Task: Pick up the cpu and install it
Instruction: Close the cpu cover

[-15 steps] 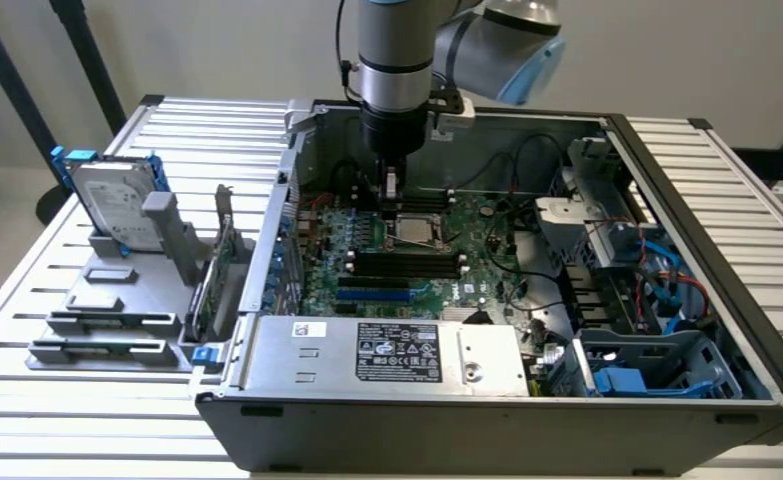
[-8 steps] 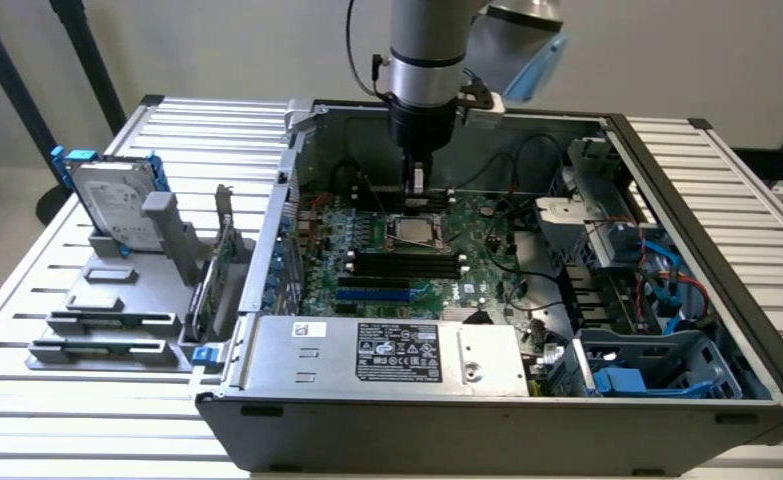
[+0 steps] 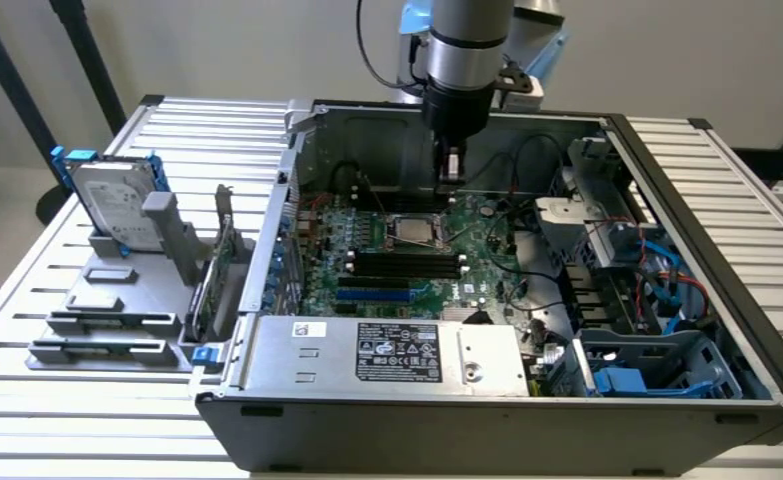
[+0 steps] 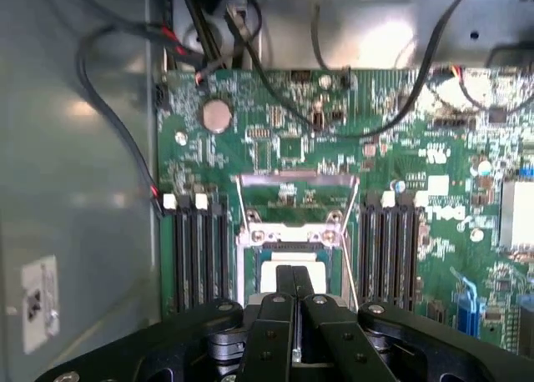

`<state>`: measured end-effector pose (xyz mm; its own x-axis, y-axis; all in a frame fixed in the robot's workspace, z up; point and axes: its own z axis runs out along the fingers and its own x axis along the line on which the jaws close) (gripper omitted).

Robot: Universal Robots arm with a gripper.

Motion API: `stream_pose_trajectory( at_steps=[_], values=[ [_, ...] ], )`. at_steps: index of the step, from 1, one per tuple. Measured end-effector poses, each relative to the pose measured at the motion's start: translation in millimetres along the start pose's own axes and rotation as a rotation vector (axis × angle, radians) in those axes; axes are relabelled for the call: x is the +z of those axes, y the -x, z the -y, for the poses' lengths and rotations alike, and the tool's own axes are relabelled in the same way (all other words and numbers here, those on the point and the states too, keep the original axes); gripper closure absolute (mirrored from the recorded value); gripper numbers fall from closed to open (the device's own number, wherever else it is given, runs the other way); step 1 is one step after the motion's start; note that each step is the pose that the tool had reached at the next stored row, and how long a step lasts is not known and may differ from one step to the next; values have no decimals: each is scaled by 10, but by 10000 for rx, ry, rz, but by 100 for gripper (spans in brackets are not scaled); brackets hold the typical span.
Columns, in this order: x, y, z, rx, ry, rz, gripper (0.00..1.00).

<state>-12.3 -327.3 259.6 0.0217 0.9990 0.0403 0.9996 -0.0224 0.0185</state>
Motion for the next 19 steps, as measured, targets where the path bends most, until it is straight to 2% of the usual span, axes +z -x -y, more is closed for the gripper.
stream_pose_trajectory(
  at_steps=[3, 7, 15, 19],
  values=[
    [-67, -6, -140, 3, -6, -69, 89],
    [-108, -9, -323, 4, -23, -110, 89],
    [-96, -4, -680, 6, -91, -109, 89],
    [-29, 31, -765, -4, -121, -110, 89]
  ],
)
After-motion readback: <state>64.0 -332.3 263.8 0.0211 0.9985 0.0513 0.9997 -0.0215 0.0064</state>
